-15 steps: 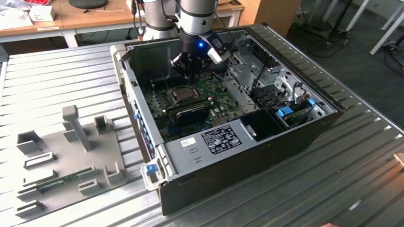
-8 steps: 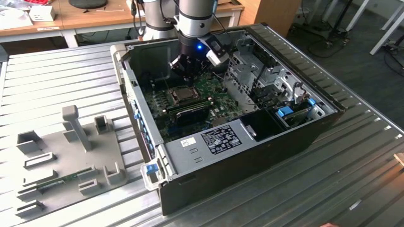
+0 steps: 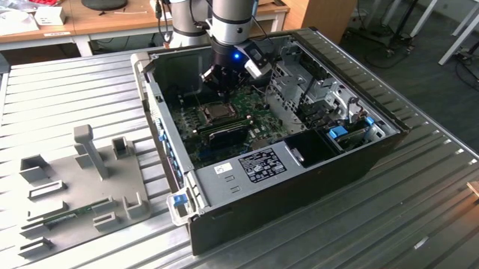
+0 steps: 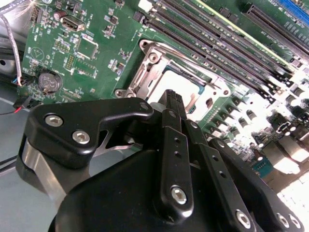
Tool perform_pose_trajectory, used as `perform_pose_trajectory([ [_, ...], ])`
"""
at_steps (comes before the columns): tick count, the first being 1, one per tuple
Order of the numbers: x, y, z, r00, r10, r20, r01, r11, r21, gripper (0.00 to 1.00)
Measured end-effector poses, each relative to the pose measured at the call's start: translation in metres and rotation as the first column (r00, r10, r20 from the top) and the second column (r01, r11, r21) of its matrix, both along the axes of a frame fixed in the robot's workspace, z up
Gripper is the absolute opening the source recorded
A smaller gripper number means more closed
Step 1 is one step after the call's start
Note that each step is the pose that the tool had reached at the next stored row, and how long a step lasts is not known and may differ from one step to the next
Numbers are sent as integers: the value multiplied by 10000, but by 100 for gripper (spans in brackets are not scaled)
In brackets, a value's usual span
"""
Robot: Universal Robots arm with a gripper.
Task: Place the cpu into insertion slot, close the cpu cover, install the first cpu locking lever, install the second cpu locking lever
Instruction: 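Close the cpu cover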
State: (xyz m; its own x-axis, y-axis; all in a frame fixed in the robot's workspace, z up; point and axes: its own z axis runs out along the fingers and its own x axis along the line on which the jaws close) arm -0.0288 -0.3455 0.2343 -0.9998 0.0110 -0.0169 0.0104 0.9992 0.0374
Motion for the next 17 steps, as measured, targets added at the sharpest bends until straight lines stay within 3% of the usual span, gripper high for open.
perform_pose_trajectory([
  [17, 0, 0, -17, 10000, 0, -2, 0, 10000, -4, 10],
])
